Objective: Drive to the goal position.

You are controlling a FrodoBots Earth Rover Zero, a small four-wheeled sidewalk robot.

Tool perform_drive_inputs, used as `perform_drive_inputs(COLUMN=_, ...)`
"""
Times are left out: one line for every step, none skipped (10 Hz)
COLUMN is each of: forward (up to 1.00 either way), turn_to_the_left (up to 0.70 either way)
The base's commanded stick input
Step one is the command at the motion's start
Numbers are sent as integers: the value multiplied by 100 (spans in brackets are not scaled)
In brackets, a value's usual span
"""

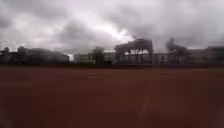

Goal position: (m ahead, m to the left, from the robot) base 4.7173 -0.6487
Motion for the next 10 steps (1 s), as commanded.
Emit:
perform_drive_inputs(forward=70, turn_to_the_left=-35)
perform_drive_inputs(forward=70, turn_to_the_left=-35)
perform_drive_inputs(forward=70, turn_to_the_left=-35)
perform_drive_inputs(forward=70, turn_to_the_left=-27)
perform_drive_inputs(forward=70, turn_to_the_left=-4)
perform_drive_inputs(forward=70, turn_to_the_left=0)
perform_drive_inputs(forward=70, turn_to_the_left=0)
perform_drive_inputs(forward=70, turn_to_the_left=0)
perform_drive_inputs(forward=70, turn_to_the_left=0)
perform_drive_inputs(forward=70, turn_to_the_left=0)
